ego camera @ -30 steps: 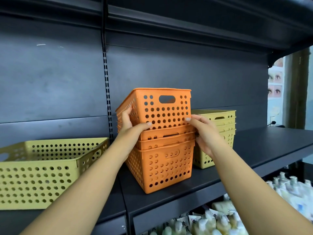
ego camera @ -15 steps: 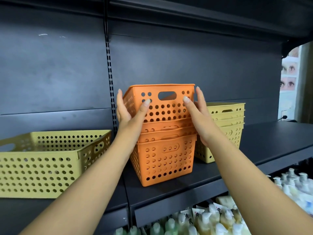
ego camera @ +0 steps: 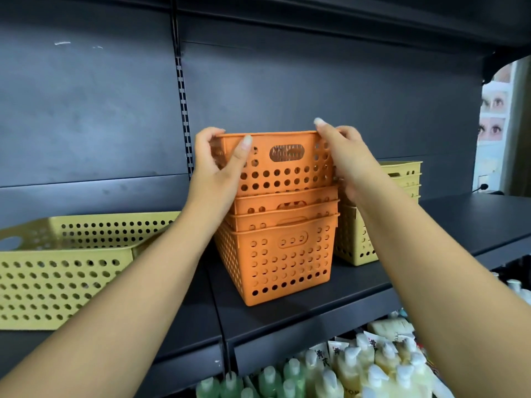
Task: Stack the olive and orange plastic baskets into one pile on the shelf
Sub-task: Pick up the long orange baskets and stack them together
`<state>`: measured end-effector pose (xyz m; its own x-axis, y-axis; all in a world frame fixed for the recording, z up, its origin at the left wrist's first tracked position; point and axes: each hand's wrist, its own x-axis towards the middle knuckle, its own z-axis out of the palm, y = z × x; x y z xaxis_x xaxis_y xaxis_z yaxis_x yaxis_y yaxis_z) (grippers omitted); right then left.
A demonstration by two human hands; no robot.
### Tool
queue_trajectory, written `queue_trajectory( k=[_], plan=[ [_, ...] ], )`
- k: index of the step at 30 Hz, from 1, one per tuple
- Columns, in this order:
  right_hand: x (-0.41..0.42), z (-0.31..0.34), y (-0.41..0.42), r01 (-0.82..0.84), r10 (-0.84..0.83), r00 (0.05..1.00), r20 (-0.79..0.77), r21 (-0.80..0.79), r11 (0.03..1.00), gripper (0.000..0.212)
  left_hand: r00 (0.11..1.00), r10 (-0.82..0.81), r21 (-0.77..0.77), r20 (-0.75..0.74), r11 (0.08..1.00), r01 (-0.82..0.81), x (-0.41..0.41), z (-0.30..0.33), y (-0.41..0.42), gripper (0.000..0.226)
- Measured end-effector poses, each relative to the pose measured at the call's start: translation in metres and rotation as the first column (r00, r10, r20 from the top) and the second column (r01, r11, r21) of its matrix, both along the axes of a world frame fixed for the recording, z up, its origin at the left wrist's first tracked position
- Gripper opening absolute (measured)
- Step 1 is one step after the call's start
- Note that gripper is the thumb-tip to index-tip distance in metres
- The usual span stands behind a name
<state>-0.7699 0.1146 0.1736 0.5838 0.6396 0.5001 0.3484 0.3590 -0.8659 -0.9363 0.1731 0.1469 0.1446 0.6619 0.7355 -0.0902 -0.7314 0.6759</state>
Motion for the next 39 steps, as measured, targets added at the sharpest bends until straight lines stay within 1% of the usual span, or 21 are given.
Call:
queue_trajectory(
  k=[3, 6, 8, 9, 12, 14, 16, 18, 19, 21, 22, 23, 25, 26, 28, 30, 32, 34, 36, 37, 39],
  plan=[
    [-0.002, -0.011, 0.001, 0.025, -0.023, 0.998, 0.066, -0.021, 0.999, 0.049, 1.0, 0.01, -0.031, -0.024, 0.999, -0.011, -0.002, -0.009, 0.0, 0.026],
    [-0.004, -0.022, 0.002, 0.081, -0.076, 0.986, 0.148, -0.026, 0.996, 0.039, 0.993, 0.041, -0.05, -0.11, 0.998, -0.047, -0.001, -0.021, -0.001, 0.033],
    [-0.003, -0.031, 0.006, 0.13, -0.118, 0.97, 0.211, -0.047, 0.99, 0.042, 0.972, 0.137, -0.004, -0.188, 0.99, -0.141, -0.002, -0.028, -0.002, 0.023],
    [-0.004, -0.036, 0.007, 0.144, -0.13, 0.969, 0.21, -0.055, 0.988, 0.047, 0.965, 0.165, 0.007, -0.204, 0.986, -0.167, -0.002, -0.032, -0.002, 0.02],
    [-0.008, -0.051, 0.008, 0.113, -0.108, 0.988, 0.115, -0.039, 0.993, 0.052, 0.976, 0.14, -0.013, -0.166, 0.989, -0.144, 0.001, -0.041, -0.003, 0.015],
    [-0.01, -0.055, 0.008, 0.112, -0.111, 0.988, 0.108, -0.011, 0.994, 0.046, 0.988, 0.1, -0.042, -0.121, 0.994, -0.105, 0.005, -0.044, -0.004, 0.009],
    [-0.012, -0.054, 0.007, 0.105, -0.103, 0.991, 0.088, -0.015, 0.994, 0.042, 0.994, 0.065, -0.081, -0.087, 0.994, -0.072, 0.008, -0.044, -0.004, 0.012],
    [-0.015, -0.05, 0.007, 0.124, -0.118, 0.989, 0.088, -0.058, 0.991, 0.043, 0.997, 0.04, -0.099, -0.069, 0.994, -0.047, 0.008, -0.042, -0.003, 0.011],
    [-0.018, -0.049, 0.005, 0.166, -0.157, 0.981, 0.114, -0.072, 0.983, 0.046, 0.997, 0.026, -0.107, -0.068, 0.994, -0.034, 0.007, -0.042, -0.004, 0.01],
    [-0.029, -0.049, -0.005, 0.254, -0.246, 0.953, 0.175, -0.024, 0.967, 0.05, 0.995, 0.004, -0.117, -0.101, 0.993, -0.016, -0.003, -0.045, -0.006, 0.032],
    [-0.04, -0.049, -0.01, 0.245, -0.247, 0.952, 0.183, 0.032, 0.969, 0.05, 0.992, -0.011, -0.117, -0.126, 0.993, -0.004, -0.015, -0.05, -0.008, 0.04],
    [-0.053, -0.051, -0.017, 0.209, -0.224, 0.958, 0.181, 0.097, 0.973, 0.049, 0.986, -0.048, -0.106, -0.162, 0.994, 0.031, -0.028, -0.056, -0.012, 0.043],
    [-0.085, -0.061, -0.03, 0.077, -0.123, 0.972, 0.203, 0.219, 0.973, 0.046, 0.962, -0.091, -0.089, -0.259, 0.994, 0.071, -0.06, -0.074, -0.028, 0.03],
    [-0.106, -0.067, -0.032, -0.008, -0.059, 0.973, 0.225, 0.284, 0.959, 0.044, 0.956, -0.069, -0.087, -0.286, 0.995, 0.046, -0.081, -0.083, -0.035, 0.022],
    [-0.144, -0.078, -0.031, -0.163, 0.054, 0.961, 0.271, 0.398, 0.903, 0.039, 0.943, 0.056, -0.048, -0.329, 0.996, -0.076, -0.119, -0.097, -0.043, 0.026],
    [-0.175, -0.09, -0.02, -0.272, 0.148, 0.94, 0.307, 0.418, 0.867, 0.031, 0.886, 0.243, 0.033, -0.395, 0.968, -0.251, -0.156, -0.109, -0.044, 0.038],
    [-0.197, -0.1, -0.008, -0.315, 0.187, 0.924, 0.334, 0.388, 0.866, 0.032, 0.757, 0.419, 0.151, -0.502, 0.904, -0.4, -0.187, -0.116, -0.043, 0.044],
    [-0.213, -0.11, 0.006, -0.307, 0.155, 0.902, 0.404, 0.344, 0.888, 0.04, 0.622, 0.54, 0.235, -0.568, 0.83, -0.506, -0.218, -0.123, -0.044, 0.052],
    [-0.222, -0.118, 0.023, -0.267, 0.115, 0.857, 0.502, 0.244, 0.932, 0.047, 0.523, 0.621, 0.313, -0.584, 0.767, -0.561, -0.245, -0.128, -0.045, 0.057],
    [-0.224, -0.12, 0.031, -0.231, 0.099, 0.834, 0.542, 0.182, 0.956, 0.049, 0.488, 0.643, 0.336, -0.59, 0.746, -0.576, -0.254, -0.13, -0.046, 0.055],
    [-0.228, -0.126, 0.044, -0.151, 0.053, 0.814, 0.578, 0.121, 0.981, 0.049, 0.443, 0.666, 0.329, -0.6, 0.71, -0.622, -0.272, -0.138, -0.047, 0.038]
  ],
)
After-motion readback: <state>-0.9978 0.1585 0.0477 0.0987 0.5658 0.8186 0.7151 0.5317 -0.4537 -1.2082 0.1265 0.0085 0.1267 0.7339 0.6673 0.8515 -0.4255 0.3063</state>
